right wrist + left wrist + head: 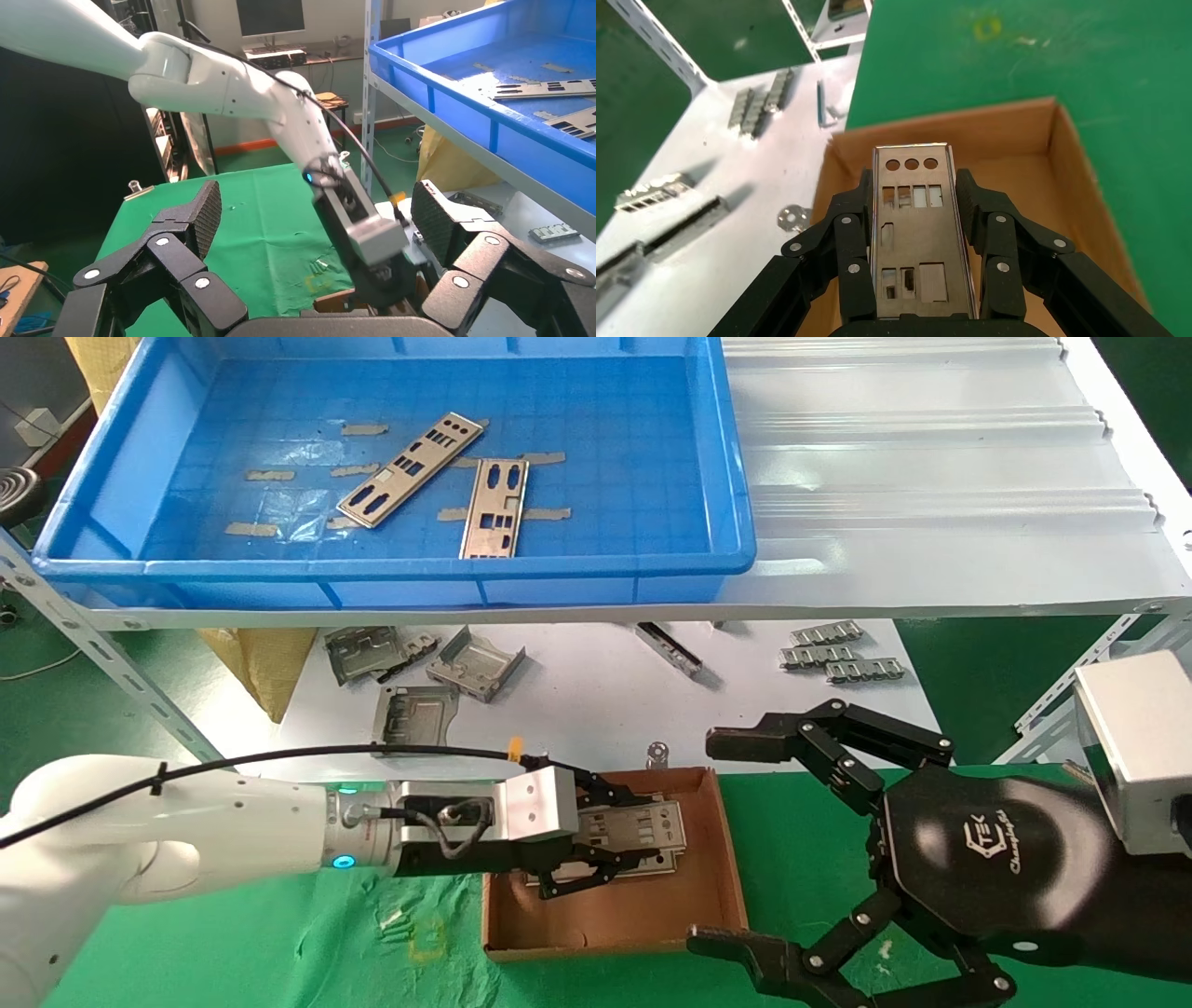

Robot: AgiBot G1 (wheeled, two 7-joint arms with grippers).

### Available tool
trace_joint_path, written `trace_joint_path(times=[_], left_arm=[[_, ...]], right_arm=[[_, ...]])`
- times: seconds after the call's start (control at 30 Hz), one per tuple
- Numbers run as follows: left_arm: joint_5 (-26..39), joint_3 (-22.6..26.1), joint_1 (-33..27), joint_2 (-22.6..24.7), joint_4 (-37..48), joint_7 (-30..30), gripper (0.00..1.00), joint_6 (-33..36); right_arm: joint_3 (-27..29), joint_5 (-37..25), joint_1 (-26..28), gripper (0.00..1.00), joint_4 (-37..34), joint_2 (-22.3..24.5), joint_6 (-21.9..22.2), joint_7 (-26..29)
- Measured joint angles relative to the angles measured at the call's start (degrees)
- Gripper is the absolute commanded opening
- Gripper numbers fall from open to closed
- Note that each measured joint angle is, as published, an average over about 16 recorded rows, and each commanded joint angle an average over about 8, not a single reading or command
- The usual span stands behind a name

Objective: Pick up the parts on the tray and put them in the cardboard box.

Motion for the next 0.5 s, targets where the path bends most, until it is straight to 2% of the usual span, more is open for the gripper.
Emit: trace_joint_path(times=[0.07, 0.1, 0.33, 0.37, 0.5], left_arm=[[0.20, 0.05, -0.16, 1.35, 2.45, 1.59, 0.00, -0.60], [0.28, 0.06, -0.25, 1.98, 3.62, 2.39, 0.05, -0.90], [0.41, -0.02, -1.16, 5.41, 10.60, 7.30, 0.92, -2.35], [0.41, -0.02, -1.32, 5.74, 11.36, 7.86, 1.00, -2.47], [0.29, -0.03, -1.92, 6.70, 13.79, 9.85, 1.00, -2.90]], right_arm=[[0.00, 0.00, 0.00, 1.00, 0.00, 0.00, 0.00, 0.00], [0.00, 0.00, 0.00, 1.00, 0.00, 0.00, 0.00, 0.00], [0.00, 0.00, 0.00, 1.00, 0.00, 0.00, 0.00, 0.00], [0.00, 0.00, 0.00, 1.00, 0.00, 0.00, 0.00, 0.00], [-0.01, 0.00, 0.00, 1.00, 0.00, 0.00, 0.00, 0.00]])
